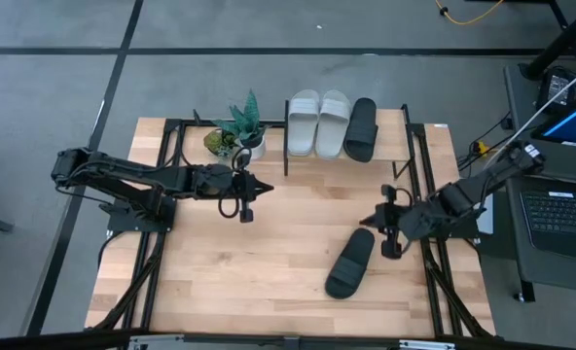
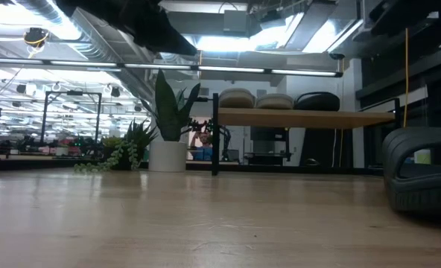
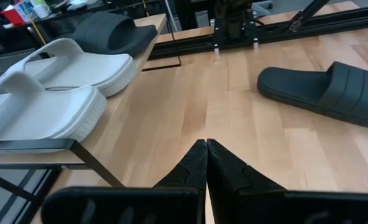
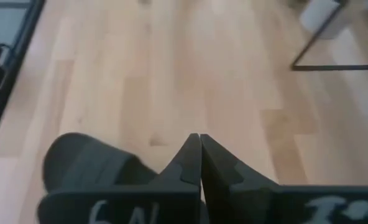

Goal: Pick and place slides into the shelf
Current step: Put the black slipper on the shelf

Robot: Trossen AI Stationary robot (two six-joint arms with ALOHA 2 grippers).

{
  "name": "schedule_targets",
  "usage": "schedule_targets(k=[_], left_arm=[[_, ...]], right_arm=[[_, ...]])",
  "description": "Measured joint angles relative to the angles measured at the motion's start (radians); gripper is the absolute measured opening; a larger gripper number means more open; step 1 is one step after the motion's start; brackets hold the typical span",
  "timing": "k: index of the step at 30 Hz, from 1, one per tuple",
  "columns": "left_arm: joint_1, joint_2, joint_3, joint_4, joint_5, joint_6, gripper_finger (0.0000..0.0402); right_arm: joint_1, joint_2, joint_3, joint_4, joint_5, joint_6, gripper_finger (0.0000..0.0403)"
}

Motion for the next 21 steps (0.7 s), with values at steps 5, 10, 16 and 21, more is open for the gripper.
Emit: schedule_targets(k=[5, 10, 16, 21], left_arm=[[0.0, 0.0, 0.0, 0.003, 0.0, -0.02, 0.0], [0.0, 0.0, 0.0, 0.0, 0.0, -0.022, 0.0], [0.0, 0.0, 0.0, -0.01, 0.0, -0.022, 0.0], [0.0, 0.0, 0.001, -0.041, 0.0, -0.022, 0.0]], right_arm=[[0.059, 0.083, 0.021, -0.011, -0.001, 0.073, 0.0002], [0.102, 0.207, 0.12, -0.101, 0.0, 0.182, 0.0002], [0.16, 0.377, 0.282, -0.236, -0.001, 0.32, 0.0002], [0.213, 0.52, 0.434, -0.294, 0.0, 0.402, 0.0002]])
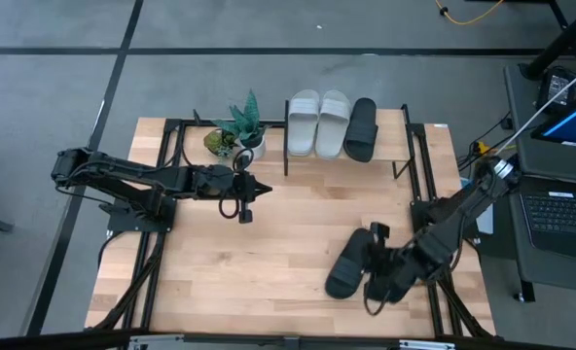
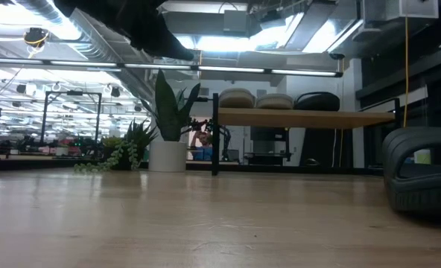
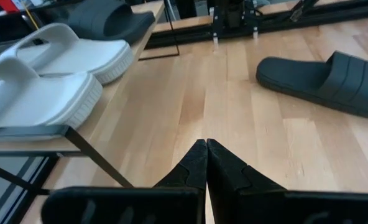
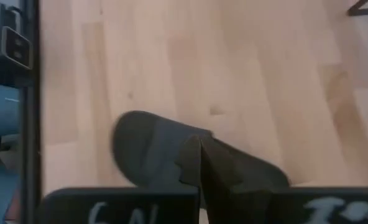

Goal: Pick and place slides into the shelf
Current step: Put the black slipper on the shelf

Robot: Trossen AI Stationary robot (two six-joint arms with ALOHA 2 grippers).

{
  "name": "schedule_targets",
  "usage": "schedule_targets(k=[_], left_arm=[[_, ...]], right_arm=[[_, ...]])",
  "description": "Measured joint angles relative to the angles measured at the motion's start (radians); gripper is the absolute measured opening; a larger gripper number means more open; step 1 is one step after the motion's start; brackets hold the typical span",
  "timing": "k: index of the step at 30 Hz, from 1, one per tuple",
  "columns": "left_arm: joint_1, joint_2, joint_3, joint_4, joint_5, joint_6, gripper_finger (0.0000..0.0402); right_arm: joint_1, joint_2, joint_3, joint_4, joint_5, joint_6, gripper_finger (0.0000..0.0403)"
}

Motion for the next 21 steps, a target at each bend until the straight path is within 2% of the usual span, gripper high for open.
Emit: schedule_targets(k=[4, 12, 21], left_arm=[[0.0, 0.0, 0.0, -0.008, 0.002, 0.021, 0.0], [0.0, 0.0, 0.0, -0.007, 0.116, 0.056, 0.0], [0.0, 0.0, 0.0, -0.012, 0.194, 0.079, 0.0]], right_arm=[[0.031, 0.116, 0.106, -0.028, 0.0, 0.072, 0.0002], [0.073, 0.332, 0.31, -0.044, -0.003, 0.177, 0.0002], [0.077, 0.561, 0.603, -0.231, -0.042, 0.295, 0.0002]])
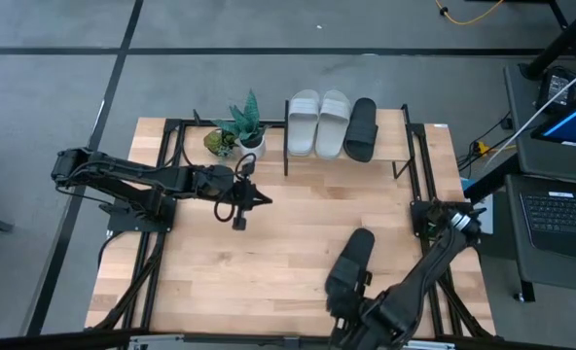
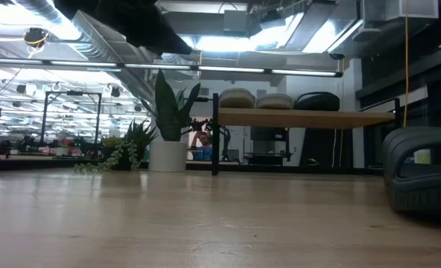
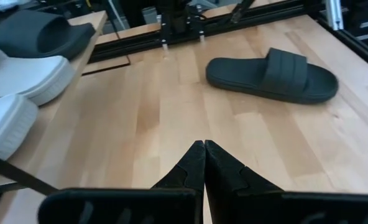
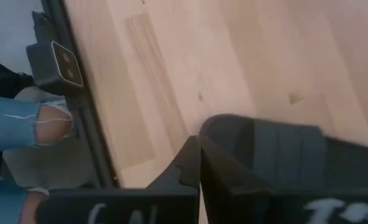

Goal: Pick and place slides into the shelf
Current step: Put the black slipper on the shelf

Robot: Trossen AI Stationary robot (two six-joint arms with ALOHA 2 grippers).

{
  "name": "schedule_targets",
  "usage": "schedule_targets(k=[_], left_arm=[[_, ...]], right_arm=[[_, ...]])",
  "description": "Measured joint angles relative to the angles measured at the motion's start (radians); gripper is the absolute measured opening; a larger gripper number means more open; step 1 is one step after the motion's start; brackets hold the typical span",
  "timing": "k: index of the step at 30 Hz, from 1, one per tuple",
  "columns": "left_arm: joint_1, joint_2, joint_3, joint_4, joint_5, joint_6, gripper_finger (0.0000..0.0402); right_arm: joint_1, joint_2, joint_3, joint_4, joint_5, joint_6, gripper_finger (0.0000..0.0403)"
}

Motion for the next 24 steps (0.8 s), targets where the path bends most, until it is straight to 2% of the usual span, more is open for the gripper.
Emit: schedule_targets(k=[4, 9, 24], left_arm=[[0.0, 0.0, 0.0, -0.01, 0.016, 0.0, 0.0], [0.0, 0.0, 0.0, -0.017, 0.016, 0.001, 0.0], [0.0, 0.0, 0.0, -0.018, 0.016, 0.027, 0.0]], right_arm=[[0.001, 0.052, 0.038, -0.018, -0.03, 0.072, 0.0002], [0.0, 0.078, 0.026, -0.023, -0.123, 0.157, 0.0019], [-0.007, 0.132, 0.011, -0.024, -0.12, 0.171, 0.0159]])
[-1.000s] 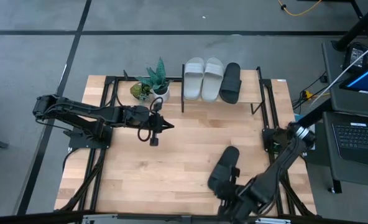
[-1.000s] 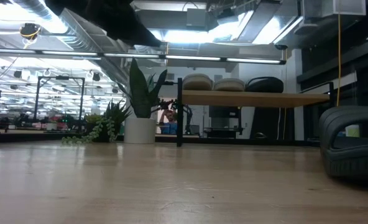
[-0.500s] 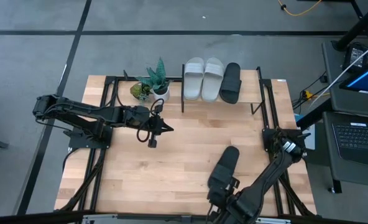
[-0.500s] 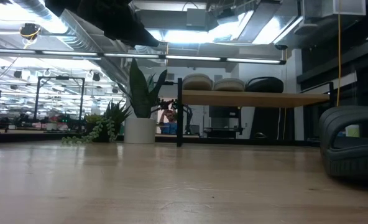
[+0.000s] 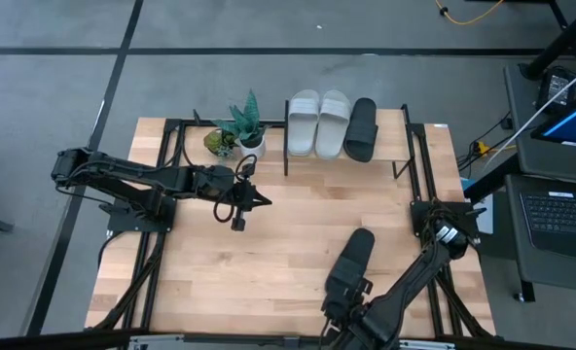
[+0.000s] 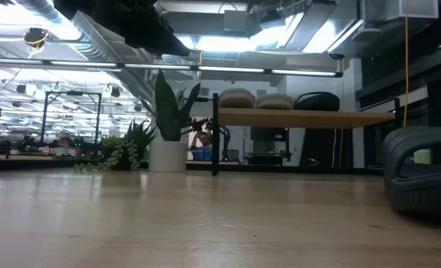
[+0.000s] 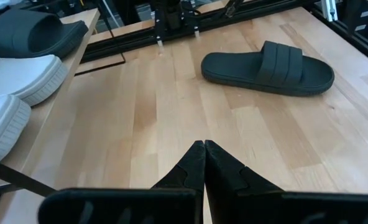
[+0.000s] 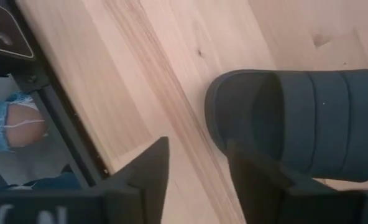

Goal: Pick and place slides into the shelf
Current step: Put the black slipper on the shelf

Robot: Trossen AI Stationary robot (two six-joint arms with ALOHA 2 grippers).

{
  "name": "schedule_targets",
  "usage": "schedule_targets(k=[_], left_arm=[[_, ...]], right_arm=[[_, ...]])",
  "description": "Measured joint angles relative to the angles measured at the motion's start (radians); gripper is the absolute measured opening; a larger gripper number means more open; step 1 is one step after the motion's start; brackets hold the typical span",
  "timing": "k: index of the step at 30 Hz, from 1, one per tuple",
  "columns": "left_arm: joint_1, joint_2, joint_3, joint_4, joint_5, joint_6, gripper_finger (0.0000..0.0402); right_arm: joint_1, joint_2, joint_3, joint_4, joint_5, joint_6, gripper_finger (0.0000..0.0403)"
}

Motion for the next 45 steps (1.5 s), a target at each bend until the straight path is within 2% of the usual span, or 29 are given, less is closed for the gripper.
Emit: schedule_targets(k=[6, 12, 24, 40, 45], left_arm=[[0.0, 0.0, 0.0, 0.0, 0.0, 0.0, 0.0], [0.0, 0.0, 0.0, -0.011, 0.0, 0.0, 0.0], [0.0, 0.0, -0.001, -0.02, 0.0, 0.0, 0.0], [0.0, 0.0, -0.001, -0.054, 0.0, -0.001, 0.0], [0.0, 0.0, -0.001, -0.054, 0.0, 0.0, 0.0]], right_arm=[[-0.009, 0.012, -0.001, -0.006, 0.002, -0.004, 0.0195], [-0.019, 0.063, -0.002, -0.006, 0.002, -0.046, 0.0209], [-0.056, 0.119, -0.002, -0.01, 0.002, -0.042, 0.021], [-0.06, 0.124, -0.003, -0.02, -0.002, -0.024, 0.0187], [-0.06, 0.128, -0.043, -0.002, -0.001, -0.02, 0.0187]])
